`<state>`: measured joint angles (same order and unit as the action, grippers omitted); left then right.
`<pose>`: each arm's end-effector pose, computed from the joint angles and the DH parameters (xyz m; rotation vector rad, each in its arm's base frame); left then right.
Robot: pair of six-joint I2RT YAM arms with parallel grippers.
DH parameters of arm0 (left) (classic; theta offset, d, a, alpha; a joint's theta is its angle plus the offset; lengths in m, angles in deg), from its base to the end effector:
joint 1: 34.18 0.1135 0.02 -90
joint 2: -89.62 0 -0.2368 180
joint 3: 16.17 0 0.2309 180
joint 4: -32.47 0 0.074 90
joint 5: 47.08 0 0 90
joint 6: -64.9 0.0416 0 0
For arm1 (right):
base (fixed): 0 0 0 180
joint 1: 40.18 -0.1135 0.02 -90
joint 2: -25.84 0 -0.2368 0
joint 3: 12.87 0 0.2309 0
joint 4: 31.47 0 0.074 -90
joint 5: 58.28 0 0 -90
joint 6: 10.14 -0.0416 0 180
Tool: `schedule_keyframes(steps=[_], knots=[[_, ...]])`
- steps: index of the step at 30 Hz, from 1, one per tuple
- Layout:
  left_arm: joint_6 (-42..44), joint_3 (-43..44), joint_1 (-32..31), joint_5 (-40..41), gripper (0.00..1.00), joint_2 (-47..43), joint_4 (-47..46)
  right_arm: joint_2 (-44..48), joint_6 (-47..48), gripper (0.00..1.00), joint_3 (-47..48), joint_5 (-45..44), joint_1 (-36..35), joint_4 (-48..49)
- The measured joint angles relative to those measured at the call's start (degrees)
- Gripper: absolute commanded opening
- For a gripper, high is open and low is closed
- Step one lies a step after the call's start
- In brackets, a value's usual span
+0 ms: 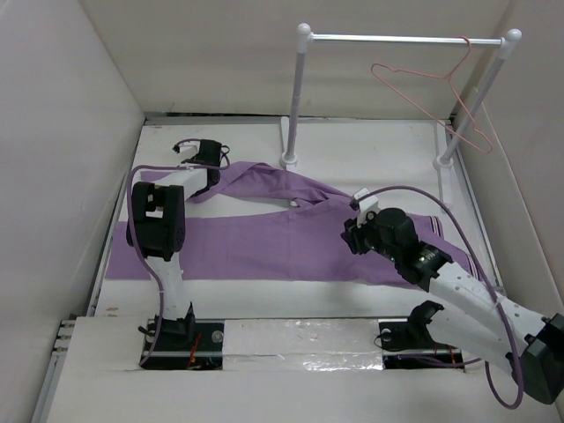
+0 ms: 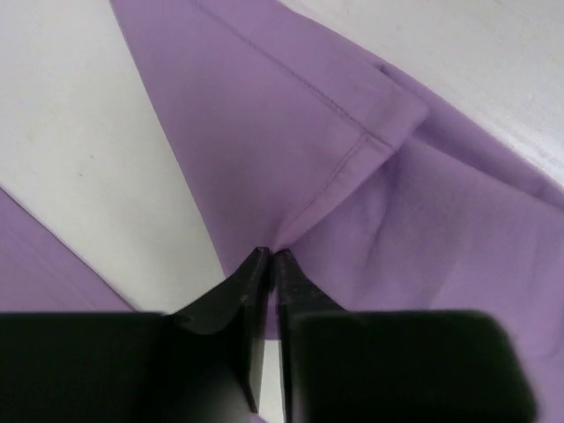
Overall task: Place the trousers on the hanger
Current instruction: Flatten out the trousers at the center of the board.
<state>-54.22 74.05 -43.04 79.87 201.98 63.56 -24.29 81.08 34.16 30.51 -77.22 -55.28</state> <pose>0.3874 -0.0351 0.1596 -0.6553 2.2169 0.4774 0.1616 0.1209 0.2304 -0.6626 1.9510 0.3683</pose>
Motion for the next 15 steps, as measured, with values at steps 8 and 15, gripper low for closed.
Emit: schedule_keyframes(steps=[8, 15], knots=[[0.17, 4.15, 0.72, -0.70, 0.00, -1.90, 2.71, -12.76, 1.05, 0.64, 0.61, -0.83, -4.44, 3.72], [0.13, 19.82, 3.28, -3.45, 0.00, -15.37, 4.24, -26.60, 1.29, 0.62, 2.32, -3.17, -11.15, 7.52]])
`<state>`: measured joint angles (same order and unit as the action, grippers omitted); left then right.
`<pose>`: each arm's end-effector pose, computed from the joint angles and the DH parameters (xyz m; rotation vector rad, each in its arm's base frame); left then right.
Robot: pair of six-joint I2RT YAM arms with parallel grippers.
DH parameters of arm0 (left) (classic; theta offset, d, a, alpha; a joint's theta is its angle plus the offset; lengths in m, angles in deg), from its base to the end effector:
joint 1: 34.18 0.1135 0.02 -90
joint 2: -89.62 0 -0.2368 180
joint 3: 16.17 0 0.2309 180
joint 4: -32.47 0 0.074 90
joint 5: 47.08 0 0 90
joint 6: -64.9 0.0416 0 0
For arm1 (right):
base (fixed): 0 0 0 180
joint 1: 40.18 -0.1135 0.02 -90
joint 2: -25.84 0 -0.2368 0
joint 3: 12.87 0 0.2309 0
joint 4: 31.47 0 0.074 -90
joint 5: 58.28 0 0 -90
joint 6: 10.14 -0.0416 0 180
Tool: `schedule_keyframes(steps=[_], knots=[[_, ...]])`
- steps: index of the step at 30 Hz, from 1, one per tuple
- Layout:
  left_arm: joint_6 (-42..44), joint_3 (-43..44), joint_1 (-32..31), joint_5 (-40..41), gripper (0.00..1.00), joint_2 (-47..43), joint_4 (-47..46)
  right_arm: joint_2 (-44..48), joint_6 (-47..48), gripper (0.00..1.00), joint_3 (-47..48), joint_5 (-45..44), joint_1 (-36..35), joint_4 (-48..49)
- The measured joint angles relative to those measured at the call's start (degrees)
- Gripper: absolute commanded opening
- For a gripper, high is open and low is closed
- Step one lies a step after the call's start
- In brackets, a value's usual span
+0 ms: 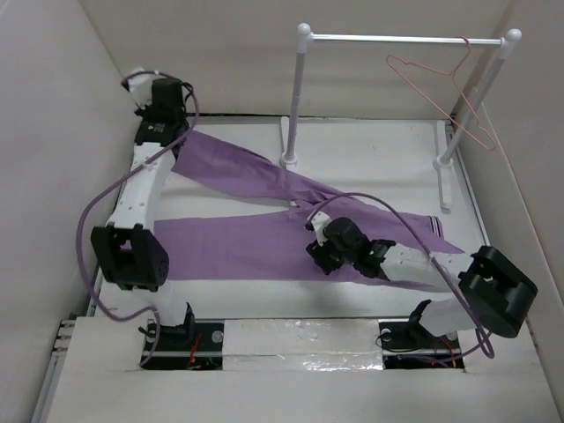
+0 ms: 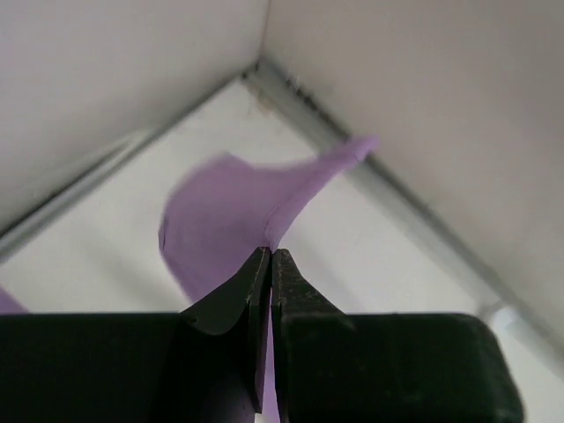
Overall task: Place the trousers on the hanger
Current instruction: Flatten out the trousers at the center of the board.
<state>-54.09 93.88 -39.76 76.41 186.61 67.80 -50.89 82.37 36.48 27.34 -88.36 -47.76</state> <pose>0.3748 -0.0136 0.3595 -0.7443 1.7434 0.1633 0.1719 0.1873 0.1581 -0.9714 2.1407 0.3075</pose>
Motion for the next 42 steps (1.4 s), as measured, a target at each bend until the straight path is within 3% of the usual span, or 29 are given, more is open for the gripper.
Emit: schedule_keyframes(steps=[5, 9, 19, 23, 24, 26, 27, 28, 29, 30, 31, 34, 35, 37, 39, 42], knots=[[-0.74, 5.86, 4.02, -1.46, 0.00, -8.72, -0.70, -4.55, -2.27, 0.61, -1.01, -1.14, -6.25, 2.73], [-0.85, 6.29, 5.68, -1.60, 0.00, -9.70, 0.42, -3.21, -5.64, 0.60, -3.21, -2.95, -11.26, 4.81], [1.25, 6.38, 6.08, 0.42, 0.00, 0.87, 5.14, 9.35, -15.15, 0.52, -8.96, -3.34, -22.53, -2.03], [2.01, 8.85, 6.51, 1.86, 0.00, 7.63, 7.08, 21.62, -17.20, 0.61, -9.27, -3.50, -23.26, -9.27], [2.19, 9.73, 6.64, 2.16, 0.23, 9.55, 7.26, 25.09, -17.51, 0.64, -8.90, -4.52, -23.26, -11.39], [3.26, 10.67, 6.82, 2.29, 0.52, 12.76, 7.78, 31.43, -17.40, 0.62, -6.93, -7.63, -22.62, -16.35], [3.45, 11.17, 6.82, 2.45, 0.64, 14.25, 8.35, 34.36, -17.31, 0.56, -5.46, -9.11, -21.70, -18.62], [3.65, 11.52, 6.82, 2.19, 0.70, 15.56, 8.74, 36.87, -16.76, 0.45, -3.67, -10.91, -20.11, -20.76], [3.82, 11.56, 6.82, 1.75, 0.70, 16.50, 8.98, 38.91, -16.02, 0.14, -1.92, -12.37, -17.57, -22.01], [3.89, 11.54, 6.47, 1.46, 0.69, 17.00, 9.53, 40.28, -15.02, 0.03, -0.33, -13.64, -14.21, -22.75], [4.15, 11.39, 6.16, 1.44, 0.66, 17.20, 9.60, 41.40, -14.21, 0.00, 1.11, -14.93, -10.47, -22.95], [4.52, 10.21, 2.43, 1.16, 0.57, 16.15, 7.87, 40.96, -10.99, 0.04, 4.42, -15.15, 2.10, -22.23], [4.50, 9.51, 0.28, 0.79, 0.54, 15.26, 7.13, 39.80, -9.84, 0.21, 4.66, -14.51, 6.36, -21.09], [3.54, 6.21, -5.97, -1.16, 0.45, 12.37, 4.13, 36.59, -8.44, 0.31, 4.63, -12.44, 13.99, -19.87], [2.86, -0.15, -13.94, -4.70, 0.45, 7.50, -0.68, 33.33, -7.69, 0.40, 4.07, -9.11, 20.46, -18.82], [2.32, -15.08, -27.10, -12.41, 0.52, -2.25, -11.21, 33.27, -6.78, 0.45, 1.75, -4.48, 26.69, -18.78]])
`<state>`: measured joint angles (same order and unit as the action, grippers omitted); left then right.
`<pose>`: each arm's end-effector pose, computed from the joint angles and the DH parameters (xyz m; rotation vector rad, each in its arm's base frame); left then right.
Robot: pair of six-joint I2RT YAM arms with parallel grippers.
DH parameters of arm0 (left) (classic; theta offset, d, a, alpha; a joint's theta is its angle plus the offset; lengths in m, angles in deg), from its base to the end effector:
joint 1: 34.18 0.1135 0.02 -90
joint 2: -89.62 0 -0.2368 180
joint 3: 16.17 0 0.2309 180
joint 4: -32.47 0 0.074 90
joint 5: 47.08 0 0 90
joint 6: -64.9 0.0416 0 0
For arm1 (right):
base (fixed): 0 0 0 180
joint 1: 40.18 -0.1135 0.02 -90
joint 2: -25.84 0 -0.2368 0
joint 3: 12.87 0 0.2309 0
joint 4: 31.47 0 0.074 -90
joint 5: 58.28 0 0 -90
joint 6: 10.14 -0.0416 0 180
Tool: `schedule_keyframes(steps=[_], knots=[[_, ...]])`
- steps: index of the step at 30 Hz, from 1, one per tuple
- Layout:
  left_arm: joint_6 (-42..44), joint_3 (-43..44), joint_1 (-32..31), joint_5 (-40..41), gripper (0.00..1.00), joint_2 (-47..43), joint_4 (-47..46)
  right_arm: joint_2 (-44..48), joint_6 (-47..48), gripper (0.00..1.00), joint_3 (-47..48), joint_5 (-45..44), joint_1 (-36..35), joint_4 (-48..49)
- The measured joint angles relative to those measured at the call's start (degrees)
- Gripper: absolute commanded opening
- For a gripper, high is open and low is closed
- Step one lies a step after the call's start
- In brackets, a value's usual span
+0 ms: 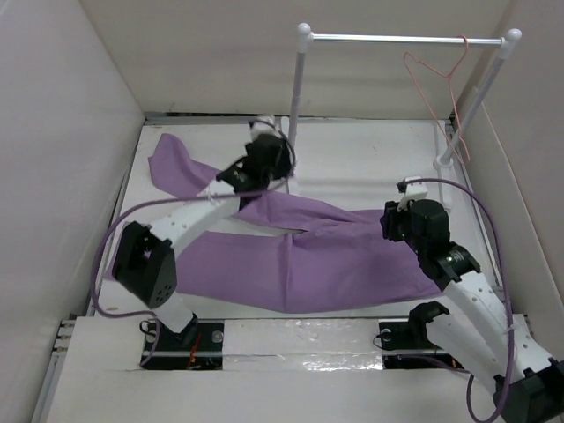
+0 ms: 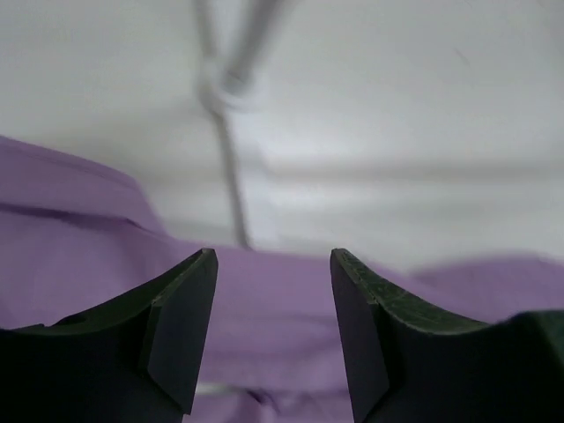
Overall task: Place the trousers on the hanger
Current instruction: Flatten out the trousers at the center of the board.
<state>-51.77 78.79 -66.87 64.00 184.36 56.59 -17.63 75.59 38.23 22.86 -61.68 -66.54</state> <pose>0.3225 -0.1892 0.3047 -0.1339 1.9671 -0.3142 0.1690 0.0597 0.2540 -0.2110 2.0348 0.1225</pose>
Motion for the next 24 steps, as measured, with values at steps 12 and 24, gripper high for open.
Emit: schedule_keyframes(steps=[12, 24], knots=[[10.19, 3.41, -22.45, -14.14, 0.78, 13.22, -12.09, 15.80, 1.51, 0.47, 7.80, 2.32, 6.62, -2.95], [16.63, 28.81, -24.96, -27.23, 0.75, 37.09, -5.84, 19.82, 2.51, 0.46, 10.38, 2.21, 6.88, -10.78]])
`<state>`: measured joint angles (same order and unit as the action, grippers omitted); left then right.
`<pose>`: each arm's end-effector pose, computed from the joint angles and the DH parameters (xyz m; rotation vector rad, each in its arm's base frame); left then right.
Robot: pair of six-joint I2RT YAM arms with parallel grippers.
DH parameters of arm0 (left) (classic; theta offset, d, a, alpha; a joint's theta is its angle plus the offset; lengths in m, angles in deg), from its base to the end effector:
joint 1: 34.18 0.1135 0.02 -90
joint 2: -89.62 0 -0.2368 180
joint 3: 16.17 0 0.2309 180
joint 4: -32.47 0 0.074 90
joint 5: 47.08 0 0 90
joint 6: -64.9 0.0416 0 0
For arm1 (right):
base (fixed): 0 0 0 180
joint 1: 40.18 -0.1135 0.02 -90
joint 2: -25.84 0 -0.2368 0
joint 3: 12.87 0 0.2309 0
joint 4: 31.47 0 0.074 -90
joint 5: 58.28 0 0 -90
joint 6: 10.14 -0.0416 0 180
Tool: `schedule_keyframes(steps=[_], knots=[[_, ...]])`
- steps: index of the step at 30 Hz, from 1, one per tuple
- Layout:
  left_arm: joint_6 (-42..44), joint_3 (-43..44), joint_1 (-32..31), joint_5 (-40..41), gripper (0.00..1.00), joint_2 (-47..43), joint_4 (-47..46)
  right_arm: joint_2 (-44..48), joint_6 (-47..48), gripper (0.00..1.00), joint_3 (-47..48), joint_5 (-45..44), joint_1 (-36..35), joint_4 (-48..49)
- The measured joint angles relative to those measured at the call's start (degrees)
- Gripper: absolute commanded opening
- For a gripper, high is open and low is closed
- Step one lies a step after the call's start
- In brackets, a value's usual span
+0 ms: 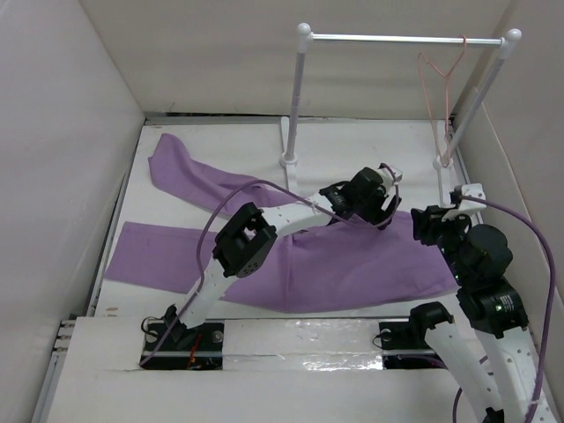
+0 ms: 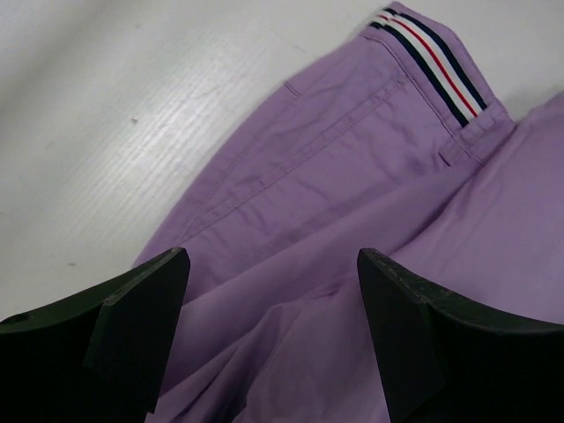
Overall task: Place the trousers on the hanger
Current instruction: Flatten out the trousers at the center of the board.
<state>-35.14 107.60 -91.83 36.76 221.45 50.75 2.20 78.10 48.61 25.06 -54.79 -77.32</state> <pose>0.2691 -0.4332 0.2064 0.9267 1.9240 -0.8333 0.0976 0.0205 0.3340 -0.1053 1.7077 0.1130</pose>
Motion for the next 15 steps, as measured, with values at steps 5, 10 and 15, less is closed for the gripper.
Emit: schedule_keyframes(steps=[5, 10, 15], knots=[[0.66, -0.85, -1.09, -4.02, 0.36, 0.92, 0.31, 1.18, 0.15, 0.38, 0.13, -1.66, 0.00, -1.27], [-1.36, -20.17, -2.54, -4.70, 0.00, -4.57, -10.84, -0.81, -0.61, 0.06, -1.62, -4.11, 0.00, -1.38], [-3.61, -36.54, -3.52, -1.86, 0.00, -15.50, -19.87, -4.46, -3.65, 0.47, -6.12, -5.64, 0.04, 0.37]])
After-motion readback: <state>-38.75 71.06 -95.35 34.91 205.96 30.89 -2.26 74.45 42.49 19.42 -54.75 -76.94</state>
